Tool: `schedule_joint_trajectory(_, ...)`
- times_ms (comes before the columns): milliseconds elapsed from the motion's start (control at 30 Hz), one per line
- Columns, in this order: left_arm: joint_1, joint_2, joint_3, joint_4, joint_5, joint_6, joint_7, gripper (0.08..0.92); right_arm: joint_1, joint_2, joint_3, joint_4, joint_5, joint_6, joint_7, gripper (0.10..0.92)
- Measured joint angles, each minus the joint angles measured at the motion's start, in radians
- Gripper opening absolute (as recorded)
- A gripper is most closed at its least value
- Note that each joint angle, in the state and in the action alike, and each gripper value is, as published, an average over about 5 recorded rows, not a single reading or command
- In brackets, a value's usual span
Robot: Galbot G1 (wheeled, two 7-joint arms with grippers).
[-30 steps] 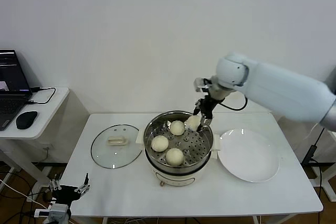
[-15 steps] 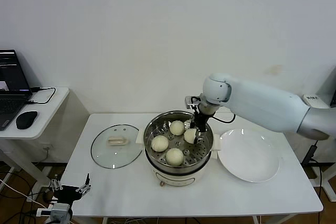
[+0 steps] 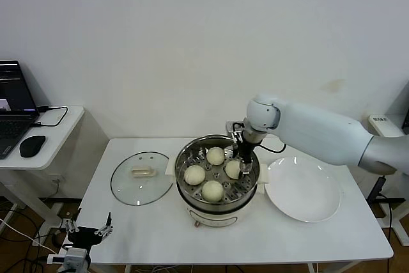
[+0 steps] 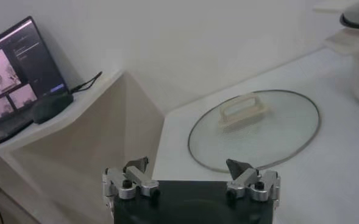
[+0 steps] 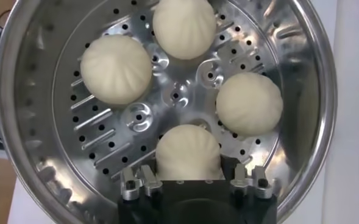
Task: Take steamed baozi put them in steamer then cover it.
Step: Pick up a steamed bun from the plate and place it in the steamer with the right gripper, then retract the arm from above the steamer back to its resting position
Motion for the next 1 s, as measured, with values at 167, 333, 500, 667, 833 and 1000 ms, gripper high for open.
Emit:
schedule_joint_trajectory(167, 0.003, -0.006, 0.004, -0.009, -0.001, 0.0, 0.001, 0.823, 0.011, -0.04, 0.027, 0.031, 0.02, 0.002, 0.008, 0.822)
schedule_joint_trajectory(333, -0.001, -0.011, 0.011, -0.016, -0.008, 0.001, -0.001, 0.823, -0.002, -0.117, 0.097, 0.086, 0.075, 0.014, 0.069, 0.823)
schedule_joint_trajectory(500, -0.011, -0.009, 0.019, -0.019, -0.027, -0.002, -0.009, 0.823, -0.067, -0.23, 0.216, 0.17, 0.177, 0.012, 0.237, 0.823)
schedule_joint_trajectory(667, -0.021, -0.016, 0.026, -0.028, -0.053, -0.01, -0.02, 0.823, -0.236, -0.345, 0.425, 0.268, 0.258, 0.016, 0.435, 0.823)
schedule_joint_trajectory(833, -0.024, -0.012, 0.038, -0.041, -0.075, -0.021, -0.033, 0.823, -0.492, -0.422, 0.679, 0.358, 0.307, 0.055, 0.624, 0.823)
schedule_joint_trajectory(1000, -0.033, -0.006, 0.048, -0.04, -0.074, -0.033, -0.041, 0.823, -0.781, -0.431, 0.954, 0.425, 0.33, 0.121, 0.779, 0.823)
